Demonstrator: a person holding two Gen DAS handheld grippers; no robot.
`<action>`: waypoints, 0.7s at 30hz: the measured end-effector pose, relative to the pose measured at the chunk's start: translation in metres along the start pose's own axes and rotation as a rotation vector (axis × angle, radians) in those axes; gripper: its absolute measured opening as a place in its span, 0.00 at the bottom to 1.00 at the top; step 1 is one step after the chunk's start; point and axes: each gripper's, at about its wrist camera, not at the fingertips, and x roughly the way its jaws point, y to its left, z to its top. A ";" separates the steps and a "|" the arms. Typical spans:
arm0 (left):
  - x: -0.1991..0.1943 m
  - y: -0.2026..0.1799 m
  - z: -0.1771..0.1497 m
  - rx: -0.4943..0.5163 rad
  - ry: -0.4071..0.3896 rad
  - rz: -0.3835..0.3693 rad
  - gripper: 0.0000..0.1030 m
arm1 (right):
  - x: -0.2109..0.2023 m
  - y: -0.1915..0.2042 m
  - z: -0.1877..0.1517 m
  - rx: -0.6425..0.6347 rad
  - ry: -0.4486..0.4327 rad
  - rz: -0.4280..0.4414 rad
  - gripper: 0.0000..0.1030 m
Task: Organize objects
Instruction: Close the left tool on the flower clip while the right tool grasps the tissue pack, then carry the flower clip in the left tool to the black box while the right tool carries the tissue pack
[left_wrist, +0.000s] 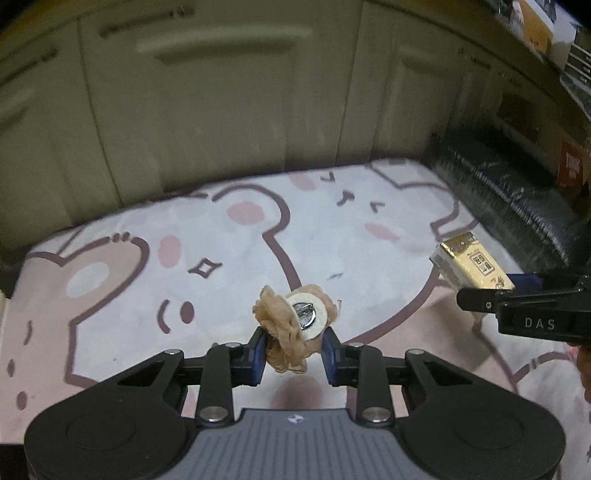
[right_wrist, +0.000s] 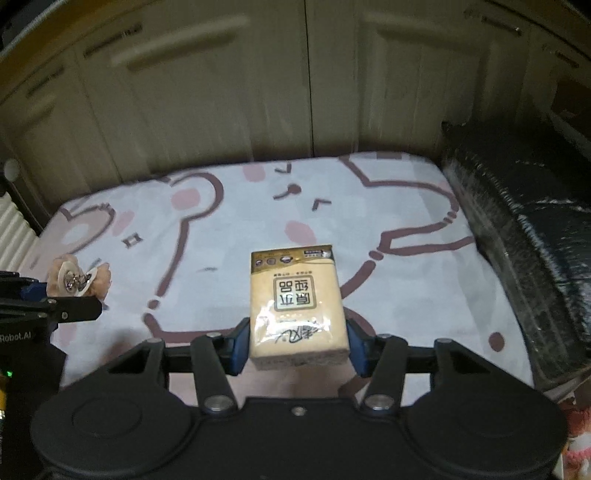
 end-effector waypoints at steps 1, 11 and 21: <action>-0.008 0.000 0.000 -0.008 -0.007 -0.001 0.31 | -0.007 0.002 0.001 0.004 -0.009 0.004 0.52; -0.077 0.007 -0.015 -0.070 -0.054 0.051 0.31 | -0.062 0.027 0.001 0.012 -0.050 0.019 0.52; -0.132 0.021 -0.033 -0.160 -0.101 0.077 0.31 | -0.113 0.060 -0.011 -0.017 -0.091 0.035 0.52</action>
